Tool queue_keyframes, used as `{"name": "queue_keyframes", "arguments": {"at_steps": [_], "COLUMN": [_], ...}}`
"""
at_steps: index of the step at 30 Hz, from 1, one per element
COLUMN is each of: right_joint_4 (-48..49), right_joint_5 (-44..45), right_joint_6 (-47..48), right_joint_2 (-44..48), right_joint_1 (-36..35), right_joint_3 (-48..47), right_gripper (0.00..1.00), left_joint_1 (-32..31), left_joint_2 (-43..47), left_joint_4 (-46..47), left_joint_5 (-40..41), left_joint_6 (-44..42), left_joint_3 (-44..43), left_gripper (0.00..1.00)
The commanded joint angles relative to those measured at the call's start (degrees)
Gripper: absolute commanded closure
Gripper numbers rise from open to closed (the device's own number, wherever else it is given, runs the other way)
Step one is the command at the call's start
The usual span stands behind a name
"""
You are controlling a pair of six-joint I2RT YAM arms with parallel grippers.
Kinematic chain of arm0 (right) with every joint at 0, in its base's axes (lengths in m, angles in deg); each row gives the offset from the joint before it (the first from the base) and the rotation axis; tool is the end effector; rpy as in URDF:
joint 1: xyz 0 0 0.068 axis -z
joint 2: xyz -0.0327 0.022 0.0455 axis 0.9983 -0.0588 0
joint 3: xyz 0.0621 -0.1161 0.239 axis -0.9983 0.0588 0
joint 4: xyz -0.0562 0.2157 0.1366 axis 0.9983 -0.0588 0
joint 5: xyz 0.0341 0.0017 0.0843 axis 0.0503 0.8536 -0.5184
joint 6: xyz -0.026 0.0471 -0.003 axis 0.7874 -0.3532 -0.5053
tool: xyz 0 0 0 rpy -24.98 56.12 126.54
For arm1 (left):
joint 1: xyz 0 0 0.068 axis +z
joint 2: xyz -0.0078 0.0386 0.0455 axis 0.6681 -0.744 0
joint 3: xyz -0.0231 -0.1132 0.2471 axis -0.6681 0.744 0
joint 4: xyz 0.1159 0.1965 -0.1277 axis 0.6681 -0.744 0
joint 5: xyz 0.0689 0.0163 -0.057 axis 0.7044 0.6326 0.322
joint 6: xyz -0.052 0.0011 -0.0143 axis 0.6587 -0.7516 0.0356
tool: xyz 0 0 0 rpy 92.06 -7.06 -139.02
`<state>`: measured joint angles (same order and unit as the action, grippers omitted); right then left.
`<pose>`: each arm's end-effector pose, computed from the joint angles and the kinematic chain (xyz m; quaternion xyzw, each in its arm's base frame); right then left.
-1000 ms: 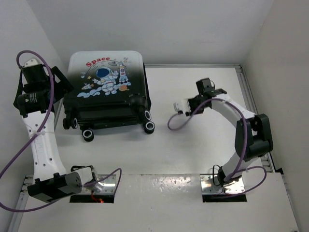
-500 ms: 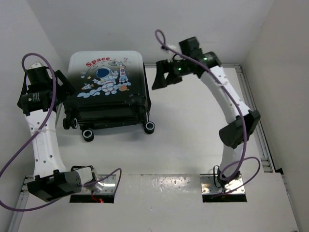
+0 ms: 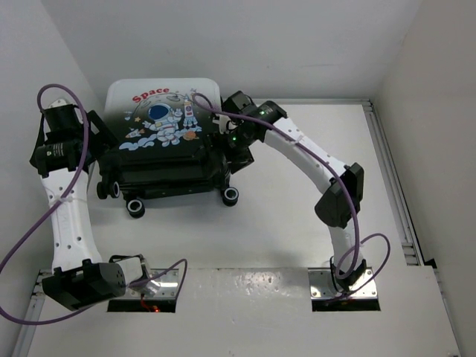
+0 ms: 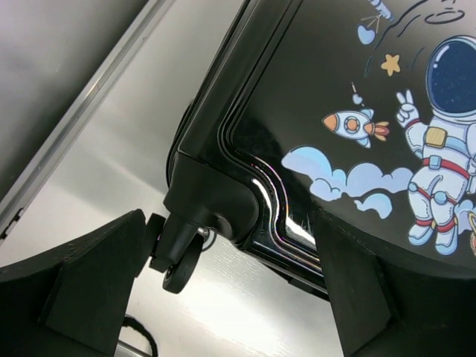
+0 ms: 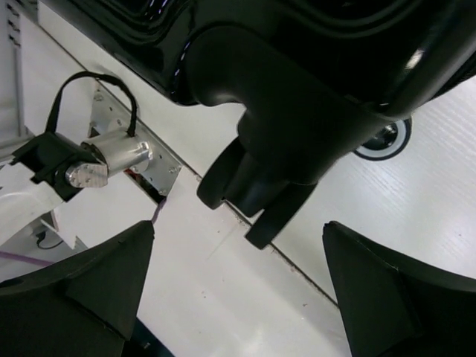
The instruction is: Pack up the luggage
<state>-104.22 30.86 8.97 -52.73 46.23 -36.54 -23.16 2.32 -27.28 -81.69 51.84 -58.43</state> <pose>0.3221 0.2923 0.3257 -0.1487 0.9397 0.2945 0.0896 0.2084 0.0748 0.4170 -0.3631 0.8200 0.0204 0.4419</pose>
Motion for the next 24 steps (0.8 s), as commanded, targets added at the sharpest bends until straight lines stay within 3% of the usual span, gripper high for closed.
{"name": "queue_keyframes", "arguments": {"at_steps": [1, 6, 15, 18, 21, 24], "right_joint_4": [0.4, 1.5, 14.6, 17.6, 20.9, 24.7], "right_joint_5": [5.9, 12.3, 21.1, 22.7, 22.6, 22.5], "right_joint_6": [-5.3, -7.4, -11.2, -10.8, -9.8, -6.2], "right_joint_2": [0.8, -1.1, -0.8, -1.0, -1.1, 1.0], "right_joint_1": [-2.7, -5.0, -5.1, -5.4, -5.6, -6.4], "right_joint_3": [1.0, 1.9, 9.1, 10.7, 12.0, 14.9], "right_gripper": [0.05, 0.03, 0.02, 0.13, 0.36, 0.77], "left_joint_1": [0.7, 0.7, 0.7, 0.7, 0.7, 0.7], "left_joint_2": [1.1, 1.6, 2.7, 2.7, 2.1, 2.1], "left_joint_4": [1.9, 2.5, 4.1, 4.7, 4.7, 5.2], "left_joint_5": [-0.5, -0.5, 0.1, 0.1, 0.1, 0.1], "left_joint_6": [0.0, 0.0, 0.0, 0.0, 0.0, 0.0], "left_joint_3": [0.3, 2.2, 4.5, 4.5, 4.5, 5.0], "left_gripper": [0.01, 0.01, 0.01, 0.01, 0.01, 0.01]}}
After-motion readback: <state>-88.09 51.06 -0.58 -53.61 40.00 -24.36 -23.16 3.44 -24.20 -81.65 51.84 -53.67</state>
